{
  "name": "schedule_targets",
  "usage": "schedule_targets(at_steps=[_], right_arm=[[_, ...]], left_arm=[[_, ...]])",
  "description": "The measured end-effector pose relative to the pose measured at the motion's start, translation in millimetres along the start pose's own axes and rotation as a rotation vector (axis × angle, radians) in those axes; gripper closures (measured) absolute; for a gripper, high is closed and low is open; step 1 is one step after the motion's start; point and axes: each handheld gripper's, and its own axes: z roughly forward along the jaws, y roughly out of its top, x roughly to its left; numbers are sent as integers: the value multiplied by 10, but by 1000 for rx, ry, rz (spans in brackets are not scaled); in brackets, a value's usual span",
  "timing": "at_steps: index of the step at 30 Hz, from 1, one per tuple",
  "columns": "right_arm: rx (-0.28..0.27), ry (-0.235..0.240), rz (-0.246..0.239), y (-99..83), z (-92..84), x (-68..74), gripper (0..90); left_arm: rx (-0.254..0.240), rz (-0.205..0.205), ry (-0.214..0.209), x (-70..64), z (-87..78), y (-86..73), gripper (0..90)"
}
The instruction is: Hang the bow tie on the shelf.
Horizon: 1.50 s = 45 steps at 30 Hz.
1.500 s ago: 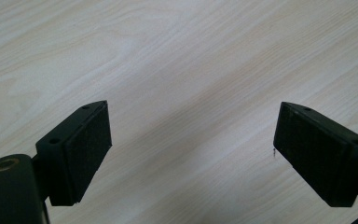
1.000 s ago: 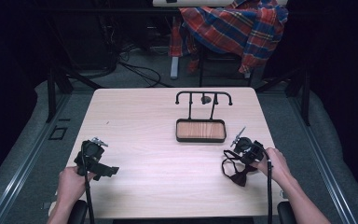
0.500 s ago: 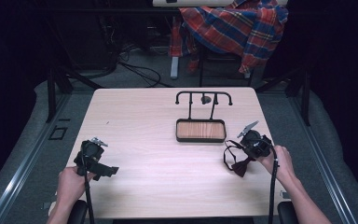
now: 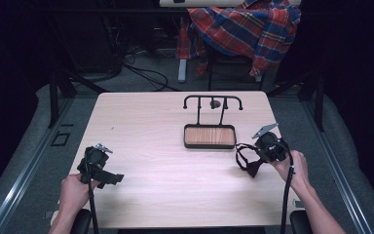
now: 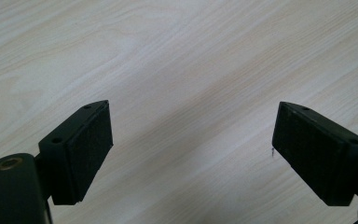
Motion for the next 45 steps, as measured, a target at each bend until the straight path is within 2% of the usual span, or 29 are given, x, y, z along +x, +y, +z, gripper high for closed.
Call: schedule_targets(at_steps=[7,14,22,36,45], right_arm=[[-19,-28,15,3,-38,-24,886],[-8,-44,32,19,-70,-65,885],[-50,-60,68,78,-111,-95,886],[-98,-76,58,213,-166,-109,885],[-136,-83,76,254,-209,-136,885]], left_arm=[[2,0,1,-2,-3,1,125],[0,-1,5,-5,-2,-1,125],[0,3,7,-8,2,2,125],[4,2,9,-10,5,3,125],[5,2,11,-19,9,9,126]])
